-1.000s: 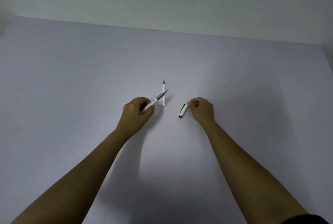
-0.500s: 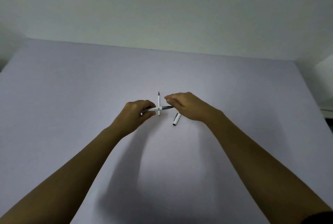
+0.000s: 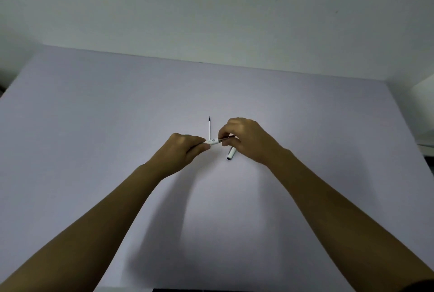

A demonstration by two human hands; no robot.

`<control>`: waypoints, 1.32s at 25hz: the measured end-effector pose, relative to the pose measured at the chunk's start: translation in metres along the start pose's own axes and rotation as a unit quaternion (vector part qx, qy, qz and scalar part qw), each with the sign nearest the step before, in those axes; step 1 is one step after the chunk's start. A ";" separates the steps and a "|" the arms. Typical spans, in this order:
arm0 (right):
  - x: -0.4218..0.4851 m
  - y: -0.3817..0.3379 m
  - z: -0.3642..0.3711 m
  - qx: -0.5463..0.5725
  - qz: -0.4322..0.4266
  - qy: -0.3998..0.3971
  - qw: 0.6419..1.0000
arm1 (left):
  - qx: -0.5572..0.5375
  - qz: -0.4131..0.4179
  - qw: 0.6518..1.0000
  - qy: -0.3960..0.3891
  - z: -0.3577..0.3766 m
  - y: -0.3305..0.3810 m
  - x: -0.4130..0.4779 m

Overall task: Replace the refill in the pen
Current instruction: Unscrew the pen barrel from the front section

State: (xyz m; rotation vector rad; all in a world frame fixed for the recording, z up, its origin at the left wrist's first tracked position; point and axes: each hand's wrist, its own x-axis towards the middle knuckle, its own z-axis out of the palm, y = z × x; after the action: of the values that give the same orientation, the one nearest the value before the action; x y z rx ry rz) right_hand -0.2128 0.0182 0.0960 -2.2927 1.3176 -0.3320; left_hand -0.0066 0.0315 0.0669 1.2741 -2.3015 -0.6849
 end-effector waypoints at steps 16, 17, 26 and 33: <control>-0.009 -0.008 -0.003 0.177 0.104 -0.010 0.979 | 0.041 0.059 0.996 0.051 -0.020 0.010 -0.011; -0.009 -0.008 -0.003 0.190 0.125 -0.020 0.974 | 0.042 0.061 0.996 0.051 -0.020 0.011 -0.011; -0.017 -0.011 -0.007 0.266 0.135 0.048 0.953 | -0.018 0.022 0.998 0.047 -0.017 0.015 -0.014; -0.021 -0.011 -0.007 0.293 0.101 0.052 0.949 | -0.020 0.022 0.999 0.034 -0.019 0.022 -0.014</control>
State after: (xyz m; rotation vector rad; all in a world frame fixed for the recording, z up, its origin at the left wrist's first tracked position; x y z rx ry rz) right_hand -0.2180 0.0393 0.1083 -1.6505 1.2763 -0.6792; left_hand -0.0033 0.0498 0.0936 1.2063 -2.2431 -0.6606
